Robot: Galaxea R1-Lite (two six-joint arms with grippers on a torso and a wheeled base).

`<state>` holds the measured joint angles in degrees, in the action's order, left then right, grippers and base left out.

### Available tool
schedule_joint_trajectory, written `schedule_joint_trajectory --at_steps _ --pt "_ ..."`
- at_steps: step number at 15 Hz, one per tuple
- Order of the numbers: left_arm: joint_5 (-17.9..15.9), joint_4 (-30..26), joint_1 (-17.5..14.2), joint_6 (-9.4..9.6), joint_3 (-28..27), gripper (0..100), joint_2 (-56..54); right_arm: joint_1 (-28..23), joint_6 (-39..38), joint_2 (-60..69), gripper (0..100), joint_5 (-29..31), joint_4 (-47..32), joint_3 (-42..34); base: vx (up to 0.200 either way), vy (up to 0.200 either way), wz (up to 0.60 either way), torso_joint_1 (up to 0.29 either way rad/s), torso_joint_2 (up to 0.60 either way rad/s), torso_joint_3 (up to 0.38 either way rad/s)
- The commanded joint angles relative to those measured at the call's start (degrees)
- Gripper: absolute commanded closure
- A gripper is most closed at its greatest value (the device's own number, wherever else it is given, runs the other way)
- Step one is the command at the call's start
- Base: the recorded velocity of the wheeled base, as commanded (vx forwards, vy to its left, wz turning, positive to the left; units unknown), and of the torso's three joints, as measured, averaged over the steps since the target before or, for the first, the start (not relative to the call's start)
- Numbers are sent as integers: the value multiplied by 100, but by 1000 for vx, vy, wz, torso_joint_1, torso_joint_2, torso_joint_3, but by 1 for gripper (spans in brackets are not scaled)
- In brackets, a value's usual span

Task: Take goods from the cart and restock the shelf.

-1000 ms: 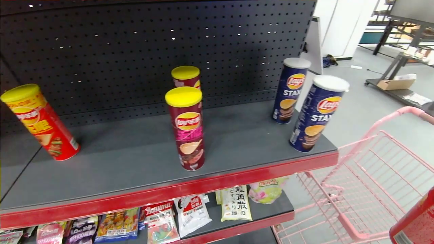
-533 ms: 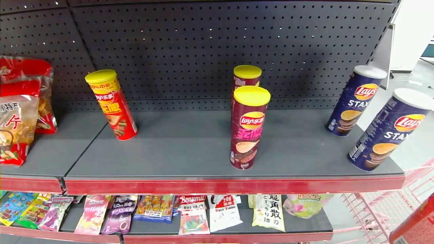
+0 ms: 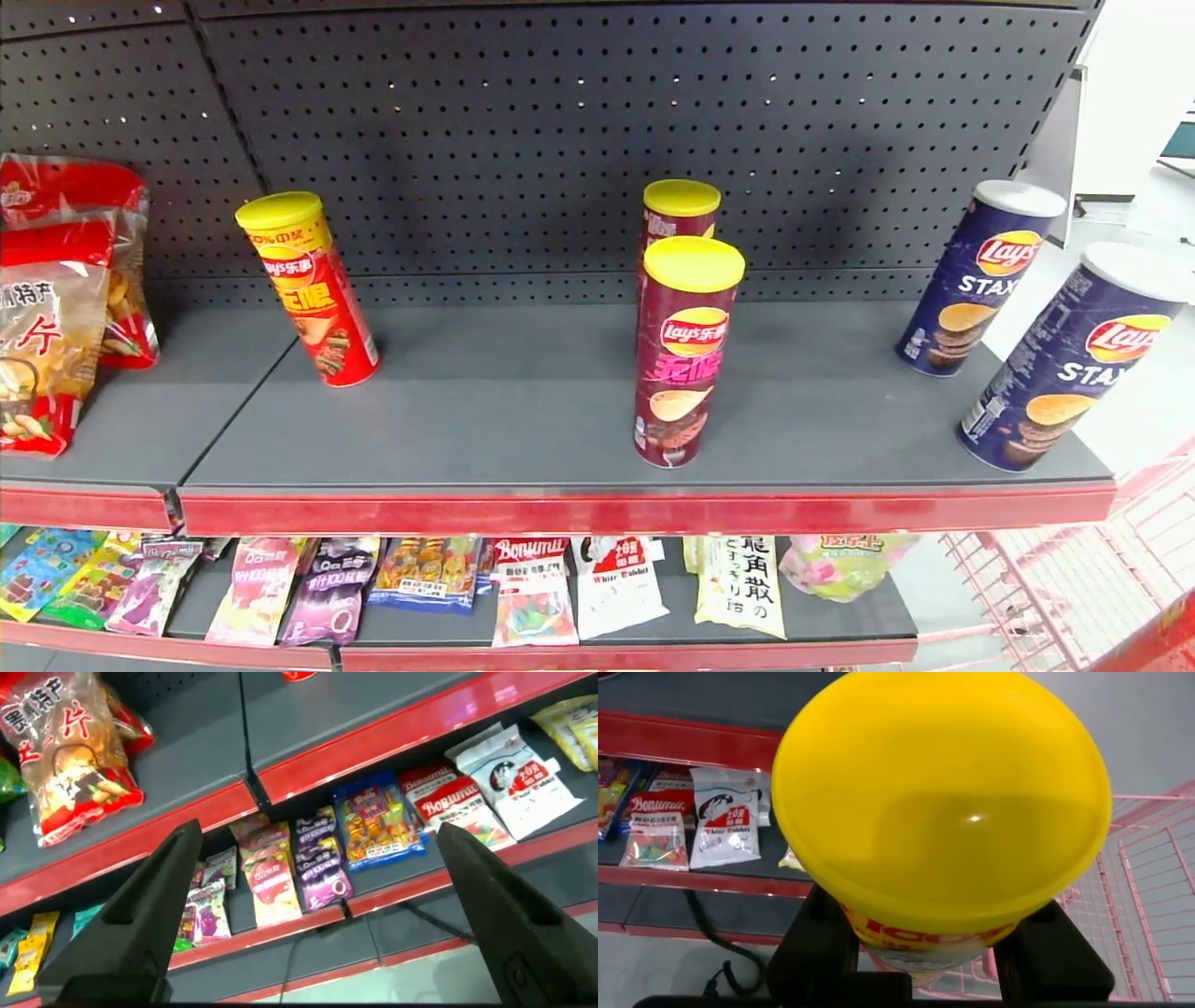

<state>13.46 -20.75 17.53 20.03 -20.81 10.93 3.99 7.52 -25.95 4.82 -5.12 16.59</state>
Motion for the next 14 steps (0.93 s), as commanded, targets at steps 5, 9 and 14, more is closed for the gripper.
schedule_joint_trajectory --at_steps 5,9,14 --pt "-19 -8 14 -8 7 0 -162 6 4 90 100 11 -7 -77 0 200 0 6 0 0" --pt "-19 -8 14 -8 -2 0 -162 6 12 99 100 19 -7 -77 0 200 0 -1 0 -1" --pt "-19 1 14 -8 -28 0 -179 6 21 170 100 11 -24 -77 0 200 0 0 1 3"
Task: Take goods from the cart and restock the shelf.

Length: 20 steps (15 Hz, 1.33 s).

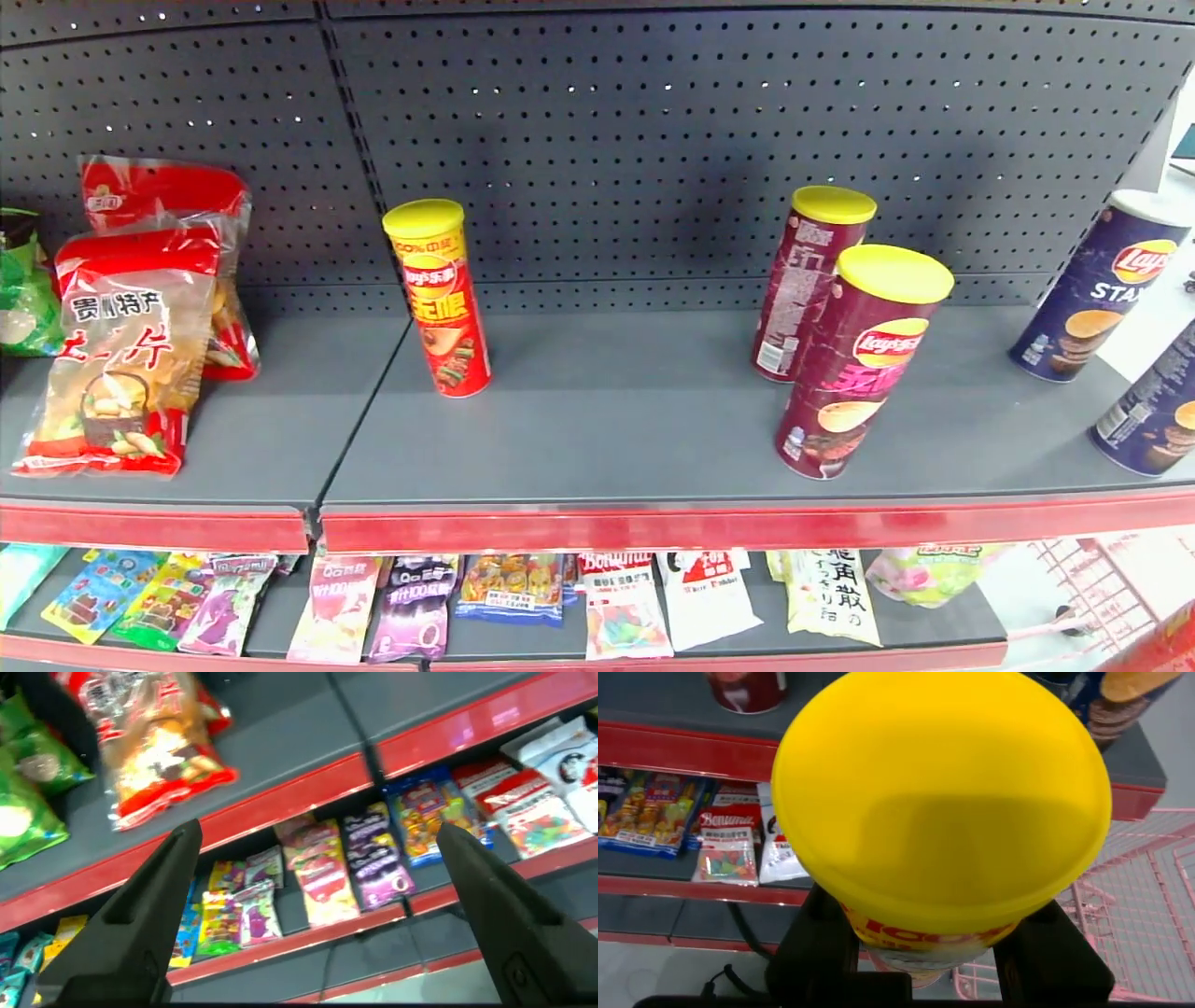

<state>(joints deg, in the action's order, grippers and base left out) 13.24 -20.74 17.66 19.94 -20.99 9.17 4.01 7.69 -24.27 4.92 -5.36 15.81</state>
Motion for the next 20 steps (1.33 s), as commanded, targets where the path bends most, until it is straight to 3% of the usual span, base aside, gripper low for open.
schedule_joint_trajectory --at_steps 1,9,15,20 --pt "3 -1 0 1 -10 0 -3 3 13 10 100 -9 0 1 0 200 0 7 -2 2" --pt "3 8 0 1 -28 0 -47 12 13 10 100 -9 9 1 0 200 0 1 1 2" --pt "38 17 0 10 -54 0 -55 21 13 54 100 -18 -9 -8 0 0 0 0 0 0" --pt "38 17 0 10 -10 0 -117 30 13 37 100 -27 -9 -17 200 0 0 -4 0 8"
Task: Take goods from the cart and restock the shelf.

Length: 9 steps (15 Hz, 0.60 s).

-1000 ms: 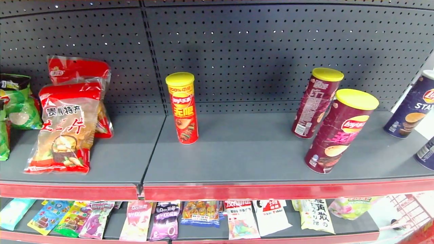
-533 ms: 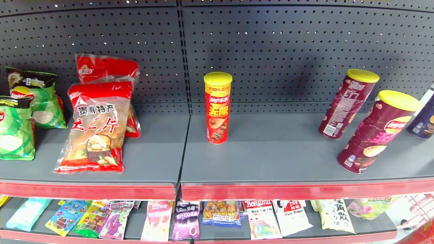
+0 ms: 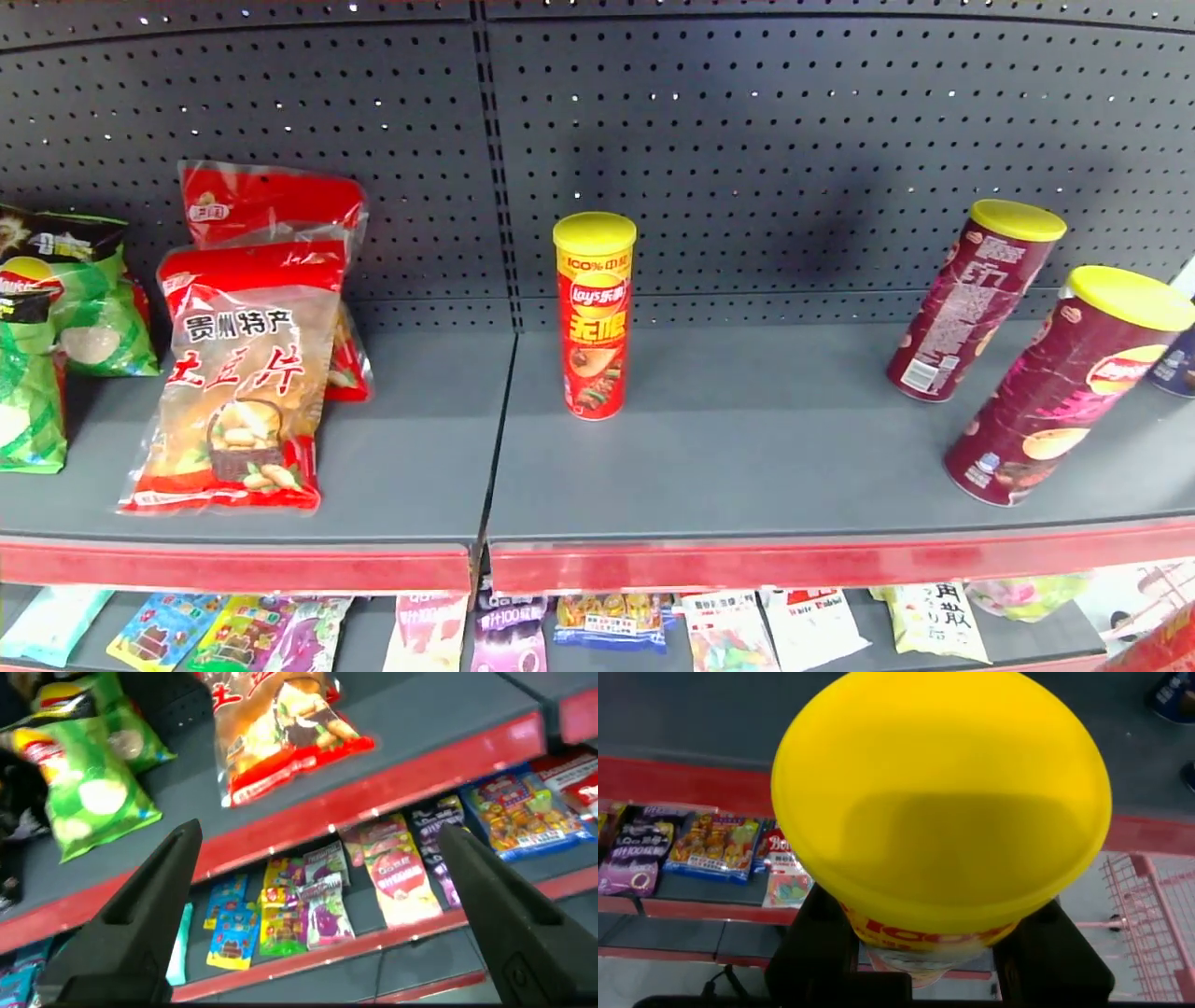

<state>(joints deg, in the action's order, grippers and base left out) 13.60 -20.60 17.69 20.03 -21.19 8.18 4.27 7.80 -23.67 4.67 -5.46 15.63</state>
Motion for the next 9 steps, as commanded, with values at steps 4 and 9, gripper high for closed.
schedule_joint_trajectory --at_steps 4,9 --pt "-51 4 7 1 -8 0 -53 4 2 -32 100 -10 1 2 0 0 0 0 0 0" --pt "-956 74 15 -69 -237 0 483 109 2 451 100 -889 1 -69 0 0 0 0 0 0"
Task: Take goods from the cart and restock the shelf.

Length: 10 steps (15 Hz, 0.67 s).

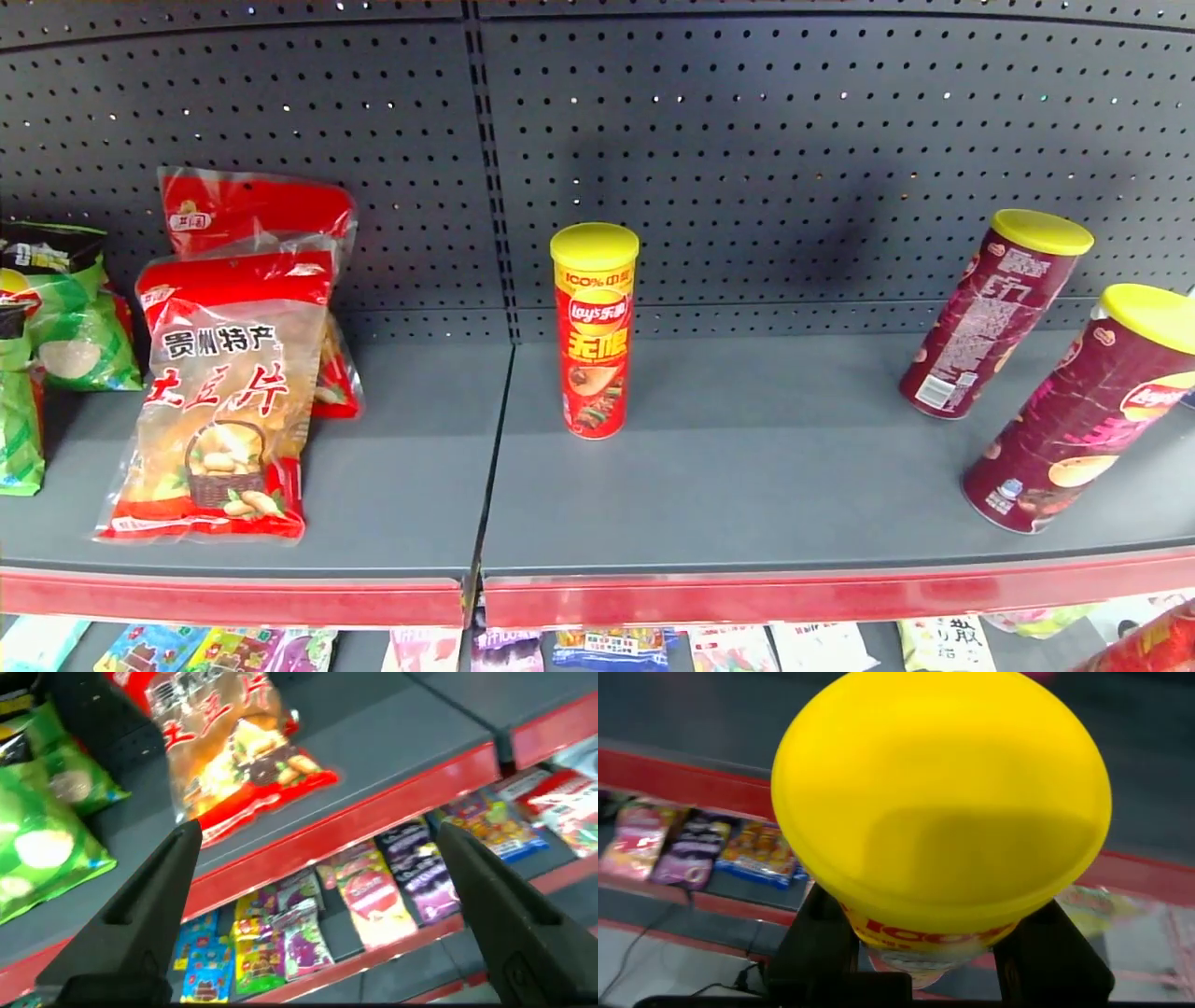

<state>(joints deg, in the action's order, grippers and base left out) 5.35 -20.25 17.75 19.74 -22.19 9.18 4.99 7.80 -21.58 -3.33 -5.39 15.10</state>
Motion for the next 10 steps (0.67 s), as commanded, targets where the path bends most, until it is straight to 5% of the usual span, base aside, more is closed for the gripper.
schedule_joint_trajectory --at_steps 1,2,3,6,8,10 --pt "-447 197 36 -225 -321 0 831 64 2 365 100 -388 -6 -69 0 0 0 0 0 0" --pt "-676 592 36 -752 -629 0 1736 64 11 470 100 -449 -6 -87 0 0 0 0 0 0" --pt "-711 1155 53 -937 -778 0 2413 55 -7 461 100 -441 3 -60 0 0 0 0 0 0" --pt "-1019 3000 71 -928 -919 0 4408 73 -33 391 100 -485 -6 10 0 0 0 0 0 0" --pt "-2346 3440 203 -954 -1218 0 5401 64 -33 374 100 -476 -15 -25 0 0 0 0 0 0" --pt "-2715 3484 290 -919 -1754 0 6272 64 -33 374 100 -476 -6 -43 0 0 0 0 0 0"
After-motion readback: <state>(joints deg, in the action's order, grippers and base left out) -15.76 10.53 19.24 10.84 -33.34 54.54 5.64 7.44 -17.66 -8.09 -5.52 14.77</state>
